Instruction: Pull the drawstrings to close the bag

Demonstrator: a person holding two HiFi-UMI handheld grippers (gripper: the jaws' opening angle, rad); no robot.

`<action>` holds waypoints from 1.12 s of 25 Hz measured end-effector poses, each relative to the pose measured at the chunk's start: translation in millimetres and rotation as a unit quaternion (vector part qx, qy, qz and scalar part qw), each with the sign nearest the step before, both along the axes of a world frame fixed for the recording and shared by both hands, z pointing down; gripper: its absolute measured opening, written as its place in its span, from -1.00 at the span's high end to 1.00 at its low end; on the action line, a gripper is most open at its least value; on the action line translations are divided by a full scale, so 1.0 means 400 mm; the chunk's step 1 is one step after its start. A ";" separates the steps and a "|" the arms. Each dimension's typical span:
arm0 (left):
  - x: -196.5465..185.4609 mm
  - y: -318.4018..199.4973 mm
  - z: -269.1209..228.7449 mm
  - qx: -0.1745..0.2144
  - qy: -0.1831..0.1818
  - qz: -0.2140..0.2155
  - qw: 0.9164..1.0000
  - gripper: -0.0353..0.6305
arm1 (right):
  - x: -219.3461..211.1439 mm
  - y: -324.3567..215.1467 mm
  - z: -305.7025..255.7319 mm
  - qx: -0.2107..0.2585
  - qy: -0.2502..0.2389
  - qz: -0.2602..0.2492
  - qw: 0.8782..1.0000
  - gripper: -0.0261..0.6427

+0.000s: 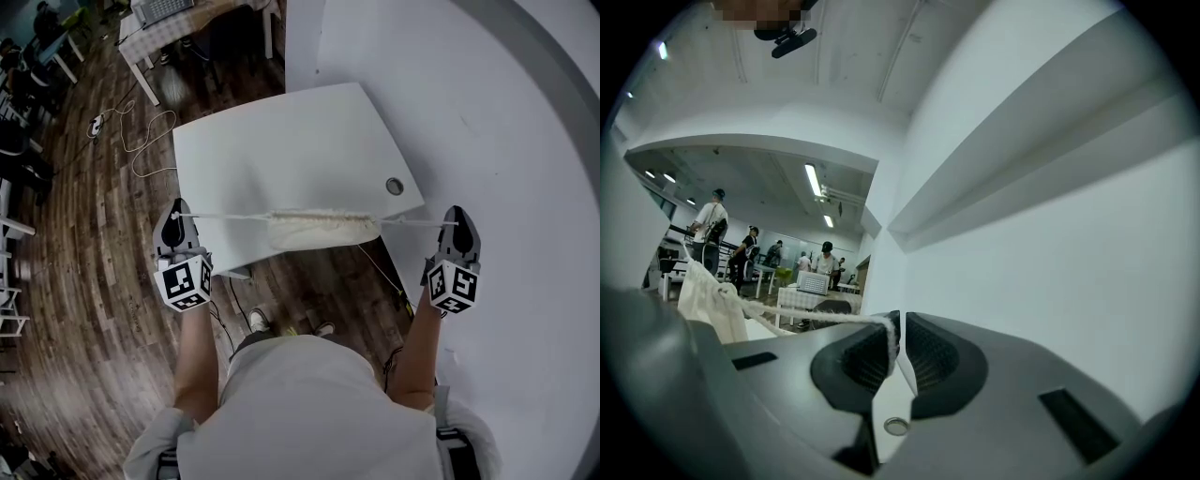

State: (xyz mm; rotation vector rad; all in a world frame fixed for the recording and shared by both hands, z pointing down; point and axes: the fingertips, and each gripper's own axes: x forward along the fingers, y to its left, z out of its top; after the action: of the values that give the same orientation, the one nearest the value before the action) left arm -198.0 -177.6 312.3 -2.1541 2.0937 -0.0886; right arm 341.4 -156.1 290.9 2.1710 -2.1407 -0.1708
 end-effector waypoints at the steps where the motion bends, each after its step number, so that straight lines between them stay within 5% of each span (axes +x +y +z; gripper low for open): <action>1: 0.001 0.001 0.001 0.000 -0.001 0.000 1.000 0.84 | 0.002 0.003 -0.001 0.002 0.001 0.001 1.000 0.80; 28: -0.082 -0.011 0.001 -0.005 0.014 -0.019 1.000 0.84 | 0.040 0.014 0.008 0.000 0.001 0.034 0.999 0.80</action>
State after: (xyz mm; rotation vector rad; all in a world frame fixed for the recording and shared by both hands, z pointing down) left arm -231.0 -181.9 312.7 -2.1351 2.1546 -0.0731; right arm 357.3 -150.3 293.9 2.2378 -2.0627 -0.1667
